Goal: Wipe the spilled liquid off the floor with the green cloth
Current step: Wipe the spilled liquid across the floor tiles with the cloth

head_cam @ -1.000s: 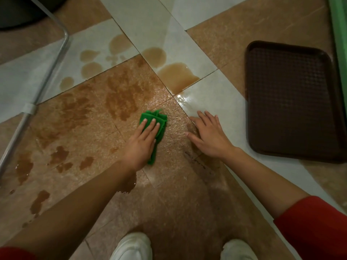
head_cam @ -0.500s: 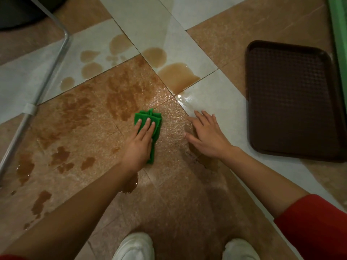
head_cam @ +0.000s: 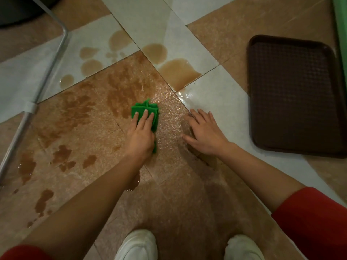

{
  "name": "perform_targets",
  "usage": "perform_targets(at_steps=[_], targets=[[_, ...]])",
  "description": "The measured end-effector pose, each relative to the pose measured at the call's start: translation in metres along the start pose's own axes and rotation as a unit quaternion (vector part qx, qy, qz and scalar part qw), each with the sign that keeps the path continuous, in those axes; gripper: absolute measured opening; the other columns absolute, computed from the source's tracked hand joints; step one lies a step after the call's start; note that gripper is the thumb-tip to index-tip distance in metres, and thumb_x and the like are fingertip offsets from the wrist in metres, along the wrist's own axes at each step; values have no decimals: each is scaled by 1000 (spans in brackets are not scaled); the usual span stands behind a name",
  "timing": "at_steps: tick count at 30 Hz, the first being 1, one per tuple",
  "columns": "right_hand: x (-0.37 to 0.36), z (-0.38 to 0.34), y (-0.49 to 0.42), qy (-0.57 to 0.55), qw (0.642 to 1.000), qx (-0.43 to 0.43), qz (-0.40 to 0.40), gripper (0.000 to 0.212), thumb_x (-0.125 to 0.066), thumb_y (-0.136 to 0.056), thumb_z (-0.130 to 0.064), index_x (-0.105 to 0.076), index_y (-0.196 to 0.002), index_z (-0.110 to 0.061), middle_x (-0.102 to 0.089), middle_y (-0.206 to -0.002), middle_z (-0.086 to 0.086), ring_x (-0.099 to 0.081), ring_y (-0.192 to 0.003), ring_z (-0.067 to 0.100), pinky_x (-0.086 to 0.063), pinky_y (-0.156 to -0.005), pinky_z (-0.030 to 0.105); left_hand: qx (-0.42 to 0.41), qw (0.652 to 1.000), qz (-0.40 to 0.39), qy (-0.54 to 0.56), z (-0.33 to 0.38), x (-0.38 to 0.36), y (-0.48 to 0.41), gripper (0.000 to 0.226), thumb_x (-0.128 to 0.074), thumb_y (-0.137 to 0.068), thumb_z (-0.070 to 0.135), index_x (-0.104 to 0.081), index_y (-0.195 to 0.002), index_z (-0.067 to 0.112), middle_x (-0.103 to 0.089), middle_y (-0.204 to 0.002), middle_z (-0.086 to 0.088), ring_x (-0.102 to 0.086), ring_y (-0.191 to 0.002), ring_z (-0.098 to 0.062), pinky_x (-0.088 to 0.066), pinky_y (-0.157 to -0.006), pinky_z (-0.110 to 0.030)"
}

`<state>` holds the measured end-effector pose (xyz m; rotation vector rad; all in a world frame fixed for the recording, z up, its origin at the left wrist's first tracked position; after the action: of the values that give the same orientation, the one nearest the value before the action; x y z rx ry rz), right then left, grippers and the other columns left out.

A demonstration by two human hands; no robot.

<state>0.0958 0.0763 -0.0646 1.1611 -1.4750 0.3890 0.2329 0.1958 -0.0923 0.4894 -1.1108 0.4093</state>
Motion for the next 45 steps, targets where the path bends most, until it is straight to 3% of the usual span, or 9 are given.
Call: perform_targets(at_steps=[3,8,15,20,28,36,38,41,45], targets=[[-1,-4,-2,3,1000,12,-1,65,-41,-94,-50,-19,-148,-22,-10,-158,7,-1,-146,27,4,-116,45,-15,999,-31,-14,10,-7,7,58,-39,-94,14,-16,-147,18,-14,-155,-4,-2,-143,-32,-14,-114,-49],[-3,-4,-1,-10,1000,8,1,66,-44,-93,-51,-21,-148,-22,-10,-158,6,-7,-145,26,-1,-118,43,-77,997,-6,1,-5,-1,29,60,-60,-81,3,-43,-137,11,-43,-142,-11,-31,-133,-40,-35,-99,-57],[2,-4,1,3,1000,12,19,69,-51,-89,-48,-24,-146,-22,-18,-156,6,-16,-143,24,-8,-118,41,31,999,2,34,11,2,2,52,-42,-94,16,-28,-144,16,-24,-153,-4,-9,-142,-32,-20,-109,-51],[1,3,0,4,1000,-1,29,68,-54,-87,-47,-28,-144,-21,-21,-155,5,-19,-142,24,-13,-118,41,-79,997,-23,-4,6,-9,26,50,-39,-90,25,-40,-139,16,-42,-144,-6,-30,-134,-37,-41,-95,-55],[6,15,-2,-4,999,-25,43,67,-55,-87,-45,-29,-144,-20,-21,-155,7,-18,-142,24,-11,-118,41,21,999,12,31,30,-4,1,53,-43,-94,20,-28,-145,19,-25,-153,0,-12,-141,-30,-24,-104,-51],[14,34,6,-45,994,-74,71,61,-50,-90,-45,-31,-143,-23,-23,-155,6,-21,-141,23,-14,-115,38,-172,982,-57,-46,24,-17,20,55,-35,-81,28,-43,-134,20,-52,-135,-3,-35,-125,-31,-49,-78,-51],[16,40,11,-51,992,-86,78,60,-50,-90,-45,-32,-143,-23,-24,-154,5,-22,-141,23,-15,-115,38,-163,984,-67,-41,21,-13,5,55,-36,-82,26,-43,-136,19,-49,-138,-5,-37,-128,-36,-45,-88,-54],[15,46,18,-40,993,-89,69,60,-50,-90,-46,-33,-143,-23,-24,-154,5,-22,-141,23,-15,-115,39,-114,991,-54,-34,33,-14,-15,58,-47,-88,18,-30,-144,18,-32,-150,-4,-20,-138,-35,-27,-107,-53],[14,49,21,-36,994,-83,58,62,-51,-89,-45,-33,-143,-21,-28,-153,8,-25,-140,25,-17,-115,39,-86,995,-53,-26,69,-23,-8,60,-45,-89,22,-25,-145,16,-27,-152,-5,-17,-139,-36,-21,-111,-51]])
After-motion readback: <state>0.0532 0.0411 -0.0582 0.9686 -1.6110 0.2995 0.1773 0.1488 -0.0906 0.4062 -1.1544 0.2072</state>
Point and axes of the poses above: each hand's wrist, its own y-axis away from the middle knuckle, its own x-axis out of the back of the hand, z = x × y, the point moved 6 cm from there along -y, towards the middle knuckle
